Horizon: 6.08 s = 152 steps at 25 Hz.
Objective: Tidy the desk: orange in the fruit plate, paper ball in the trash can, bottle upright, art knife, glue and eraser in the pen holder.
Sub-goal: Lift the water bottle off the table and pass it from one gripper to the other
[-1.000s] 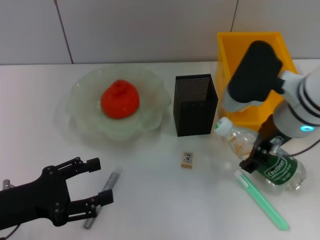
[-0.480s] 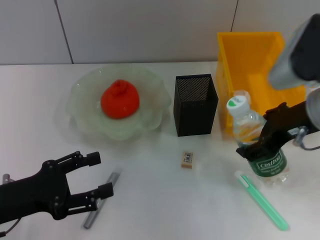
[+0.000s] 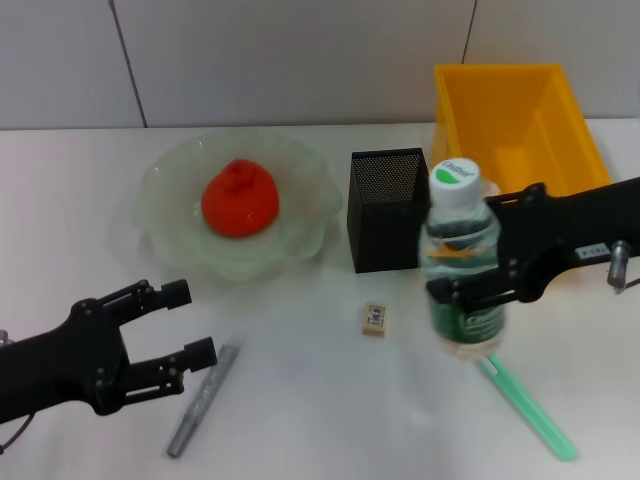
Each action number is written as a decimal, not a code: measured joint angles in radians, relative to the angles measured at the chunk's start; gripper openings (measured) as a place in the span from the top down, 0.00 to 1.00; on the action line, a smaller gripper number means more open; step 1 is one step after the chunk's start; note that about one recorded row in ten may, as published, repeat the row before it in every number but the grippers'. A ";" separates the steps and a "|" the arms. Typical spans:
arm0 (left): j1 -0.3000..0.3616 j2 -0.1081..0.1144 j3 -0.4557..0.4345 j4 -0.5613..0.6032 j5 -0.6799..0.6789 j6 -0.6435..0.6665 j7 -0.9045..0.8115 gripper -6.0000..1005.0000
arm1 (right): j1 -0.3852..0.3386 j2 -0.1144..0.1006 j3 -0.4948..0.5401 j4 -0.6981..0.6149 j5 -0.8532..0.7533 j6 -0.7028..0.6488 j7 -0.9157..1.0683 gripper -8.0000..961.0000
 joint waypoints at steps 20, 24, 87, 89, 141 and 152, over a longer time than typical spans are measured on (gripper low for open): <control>-0.123 0.002 -0.044 0.014 0.005 0.014 -0.128 0.14 | 0.321 0.002 -0.027 0.642 0.207 0.102 -0.399 0.19; -0.142 -0.001 -0.043 0.014 0.009 -0.003 -0.128 0.15 | 0.364 0.003 -0.090 0.667 0.207 0.148 -0.404 0.19; -0.173 -0.010 -0.032 -0.093 -0.023 -0.083 0.018 0.53 | 0.385 0.009 -0.205 0.850 0.448 0.305 -0.621 0.21; -0.176 -0.010 -0.032 -0.093 -0.023 -0.083 0.016 0.53 | 0.383 0.010 -0.205 0.860 0.456 0.306 -0.631 0.21; -0.188 -0.011 -0.033 -0.080 -0.027 -0.086 -0.006 0.53 | 0.342 0.008 -0.203 0.848 0.533 0.312 -0.580 0.27; -0.188 -0.011 -0.033 -0.080 -0.027 -0.087 -0.006 0.53 | 0.336 0.007 -0.194 0.839 0.537 0.306 -0.566 0.16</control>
